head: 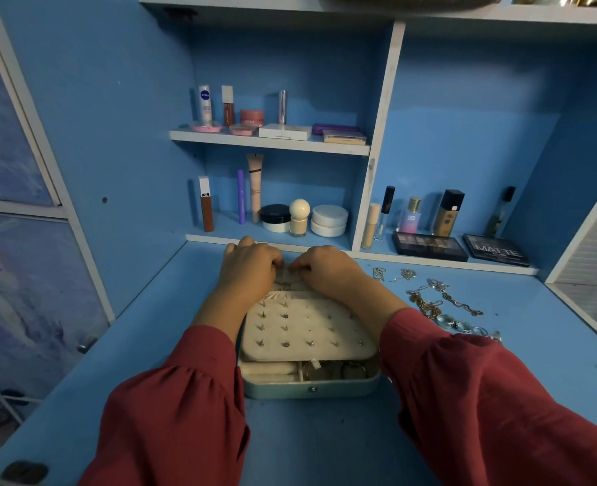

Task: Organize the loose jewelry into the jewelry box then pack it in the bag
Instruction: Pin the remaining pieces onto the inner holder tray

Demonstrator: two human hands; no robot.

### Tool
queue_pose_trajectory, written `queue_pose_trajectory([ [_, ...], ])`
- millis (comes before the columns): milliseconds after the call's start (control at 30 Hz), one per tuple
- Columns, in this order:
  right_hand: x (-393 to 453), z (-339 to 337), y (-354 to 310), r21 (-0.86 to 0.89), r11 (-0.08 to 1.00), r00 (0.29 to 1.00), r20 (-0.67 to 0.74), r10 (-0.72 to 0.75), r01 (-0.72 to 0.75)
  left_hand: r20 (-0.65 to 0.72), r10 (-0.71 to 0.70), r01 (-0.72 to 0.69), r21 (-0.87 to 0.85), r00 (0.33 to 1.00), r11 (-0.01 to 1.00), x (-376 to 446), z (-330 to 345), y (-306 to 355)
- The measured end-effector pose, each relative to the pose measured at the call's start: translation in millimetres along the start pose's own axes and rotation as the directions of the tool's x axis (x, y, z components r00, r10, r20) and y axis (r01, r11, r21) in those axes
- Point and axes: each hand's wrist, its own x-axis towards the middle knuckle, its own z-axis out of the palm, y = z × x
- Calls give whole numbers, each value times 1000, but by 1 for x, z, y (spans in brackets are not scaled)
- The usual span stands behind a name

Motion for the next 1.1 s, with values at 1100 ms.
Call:
queue_pose_trajectory([
  [1100,-8,-10,-16,-74,997,991,136,-19,29,127,-25,12,101,992,995,-6,-18,11],
])
